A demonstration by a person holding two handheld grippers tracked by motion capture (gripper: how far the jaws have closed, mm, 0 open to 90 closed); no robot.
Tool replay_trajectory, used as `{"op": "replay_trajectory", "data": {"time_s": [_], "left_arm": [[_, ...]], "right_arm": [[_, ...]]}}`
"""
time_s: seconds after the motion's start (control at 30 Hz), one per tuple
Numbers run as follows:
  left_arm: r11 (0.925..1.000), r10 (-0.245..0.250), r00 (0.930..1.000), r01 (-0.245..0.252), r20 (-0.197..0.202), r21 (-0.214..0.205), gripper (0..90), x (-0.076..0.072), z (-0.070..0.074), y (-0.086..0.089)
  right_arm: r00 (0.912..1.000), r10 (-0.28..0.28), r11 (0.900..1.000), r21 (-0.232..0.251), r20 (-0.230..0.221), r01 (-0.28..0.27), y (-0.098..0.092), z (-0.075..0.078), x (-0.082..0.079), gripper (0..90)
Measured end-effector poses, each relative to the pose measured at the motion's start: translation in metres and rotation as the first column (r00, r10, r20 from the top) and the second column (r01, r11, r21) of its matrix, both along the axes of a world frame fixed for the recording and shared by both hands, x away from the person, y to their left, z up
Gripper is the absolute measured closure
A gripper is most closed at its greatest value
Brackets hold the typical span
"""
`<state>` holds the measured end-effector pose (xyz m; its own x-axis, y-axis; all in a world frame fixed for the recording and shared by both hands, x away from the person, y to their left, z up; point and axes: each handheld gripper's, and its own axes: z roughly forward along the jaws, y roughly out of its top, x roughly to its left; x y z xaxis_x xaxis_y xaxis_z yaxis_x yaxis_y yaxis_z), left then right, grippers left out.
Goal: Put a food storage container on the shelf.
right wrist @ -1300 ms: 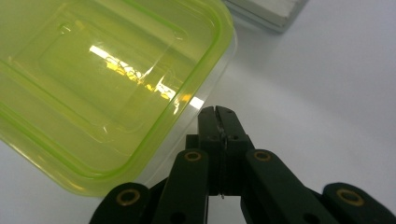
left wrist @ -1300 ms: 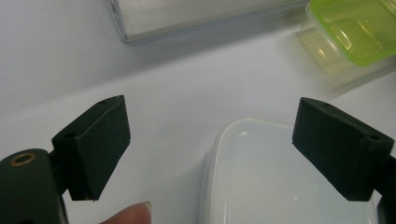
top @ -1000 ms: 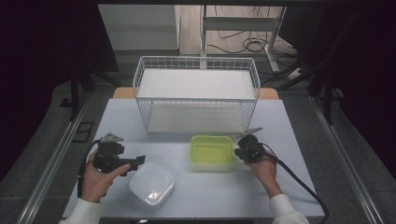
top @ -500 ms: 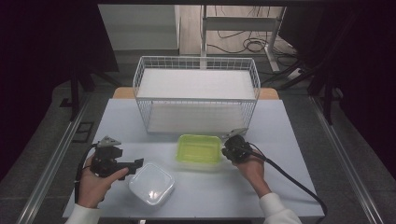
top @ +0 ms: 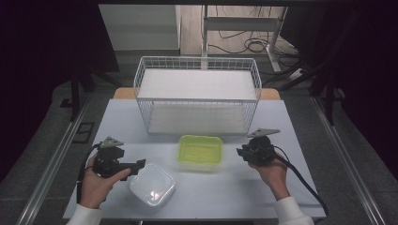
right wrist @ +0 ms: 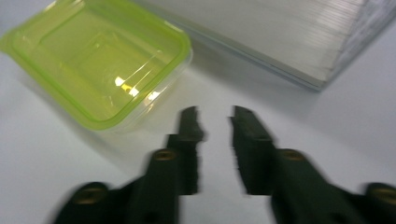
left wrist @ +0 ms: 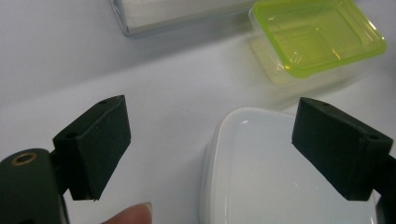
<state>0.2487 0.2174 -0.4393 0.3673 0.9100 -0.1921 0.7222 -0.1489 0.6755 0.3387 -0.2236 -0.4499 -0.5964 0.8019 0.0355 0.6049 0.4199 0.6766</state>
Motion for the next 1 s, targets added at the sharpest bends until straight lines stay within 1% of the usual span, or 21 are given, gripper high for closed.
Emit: {"op": "replay_trajectory", "data": {"time_s": [0.03, 0.07, 0.1, 0.13, 0.17, 0.3, 0.4, 0.43, 0.47, 0.5, 0.53, 0.57, 0.63, 0.67, 0.7, 0.73, 0.83, 0.87, 0.9, 0.93, 1.0], "left_arm": [[1.0, 0.001, 1.0, -0.001, 0.001, -0.002, 11.8, 0.0, 0.0, 0.0], [1.0, 0.003, 1.0, -0.003, 0.004, -0.008, 11.8, 0.001, 0.0, 0.0], [1.0, 0.003, 1.0, -0.003, 0.004, -0.008, 12.0, 0.001, 0.0, 0.0], [0.9999, 0.002, 1.0, -0.002, 0.007, -0.012, 12.0, 0.001, 0.0, 0.001], [0.9998, 0.001, 0.9999, -0.001, 0.011, -0.02, 12.2, 0.002, 0.0, 0.001], [0.9996, 0.001, 0.9998, -0.001, 0.018, -0.03, 12.4, 0.004, 0.0, 0.001], [0.9993, 0.001, 0.9993, 0.0, 0.036, -0.036, 12.3, 0.006, -0.001, 0.001], [0.9993, 0.001, 0.9993, 0.0, 0.036, -0.036, 12.3, 0.006, -0.001, 0.001], [0.999, -0.001, 0.9992, 0.002, 0.039, -0.044, 12.3, 0.007, -0.002, 0.001], [0.999, -0.001, 0.9992, 0.002, 0.039, -0.044, 12.3, 0.007, -0.002, 0.001], [0.9988, 0.006, 0.9995, -0.004, 0.031, -0.049, 12.5, 0.009, -0.002, 0.0], [0.999, 0.006, 0.9996, -0.005, 0.028, -0.045, 12.9, 0.011, -0.002, -0.001], [0.999, 0.007, 0.9996, -0.006, 0.029, -0.045, 13.4, 0.012, -0.001, -0.002], [0.9984, 0.0, 0.9996, 0.001, 0.027, -0.057, 13.8, 0.014, 0.003, -0.006], [0.9984, 0.0, 0.9996, 0.001, 0.027, -0.057, 14.1, 0.014, 0.003, -0.006], [0.9976, -0.008, 0.9998, 0.009, 0.019, -0.069, 14.4, 0.016, 0.006, -0.01], [0.9969, -0.023, 0.9997, 0.024, 0.012, -0.075, 16.0, 0.019, 0.008, -0.016], [0.9963, -0.03, 0.9995, 0.031, 0.008, -0.08, 16.4, 0.02, 0.009, -0.019], [0.9952, -0.048, 0.9989, 0.047, -0.001, -0.086, 17.0, 0.023, 0.01, -0.026], [0.9952, -0.048, 0.9989, 0.047, -0.001, -0.086, 17.4, 0.023, 0.01, -0.026], [0.9936, -0.068, 0.9977, 0.066, -0.01, -0.091, 18.0, 0.027, 0.012, -0.032]], "right_arm": [[0.9999, -0.01, 0.9998, 0.019, -0.005, 0.01, -0.002, 0.0, 0.0, 57.2], [0.9992, -0.037, 0.9984, 0.041, -0.016, 0.038, -0.005, 0.0, 0.002, 50.4], [0.9992, -0.037, 0.9984, 0.041, -0.016, 0.038, -0.005, 0.0, 0.002, 50.4], [0.9989, -0.043, 0.998, 0.047, -0.019, 0.043, -0.006, 0.0, 0.003, 47.5], [0.9984, -0.051, 0.9974, 0.051, -0.023, 0.052, -0.006, -0.001, 0.004, 41.9], [0.9982, -0.051, 0.9958, 0.074, -0.032, 0.054, -0.004, -0.002, 0.002, 33.7], [0.997, -0.048, 0.9889, 0.138, -0.06, 0.056, -0.004, 0.0, 0.002, 31.4], [0.997, -0.048, 0.9889, 0.138, -0.06, 0.056, -0.004, 0.0, 0.002, 31.4], [0.9968, -0.042, 0.9839, 0.171, -0.068, 0.053, -0.006, 0.002, 0.002, 30.5], [0.9968, -0.042, 0.9839, 0.171, -0.068, 0.053, -0.006, 0.002, 0.002, 30.5], [0.9961, -0.046, 0.9792, 0.194, -0.075, 0.06, -0.008, 0.004, 0.003, 29.5], [0.9958, -0.044, 0.9776, 0.202, -0.08, 0.059, -0.009, 0.005, 0.004, 29.4], [0.9955, -0.039, 0.9764, 0.208, -0.086, 0.056, -0.009, 0.005, 0.004, 29.3], [0.9938, -0.023, 0.9766, 0.21, -0.109, 0.046, -0.009, 0.005, 0.004, 27.9], [0.9928, -0.017, 0.9771, 0.209, -0.119, 0.042, -0.008, 0.005, 0.003, 26.2], [0.9922, -0.01, 0.9777, 0.207, -0.125, 0.036, -0.008, 0.004, 0.003, 25.6], [0.992, 0.004, 0.9793, 0.201, -0.126, 0.022, -0.006, 0.004, 0.002, 25.3], [0.9932, 0.005, 0.9791, 0.202, -0.116, 0.019, -0.006, 0.005, 0.001, 24.4], [0.9937, 0.004, 0.9777, 0.209, -0.112, 0.02, -0.007, 0.006, 0.001, 24.2], [0.9937, 0.004, 0.9777, 0.209, -0.112, 0.02, -0.007, 0.006, 0.001, 24.2], [0.9948, 0.008, 0.9742, 0.225, -0.102, 0.015, -0.005, 0.01, -0.001, 23.6]]}}
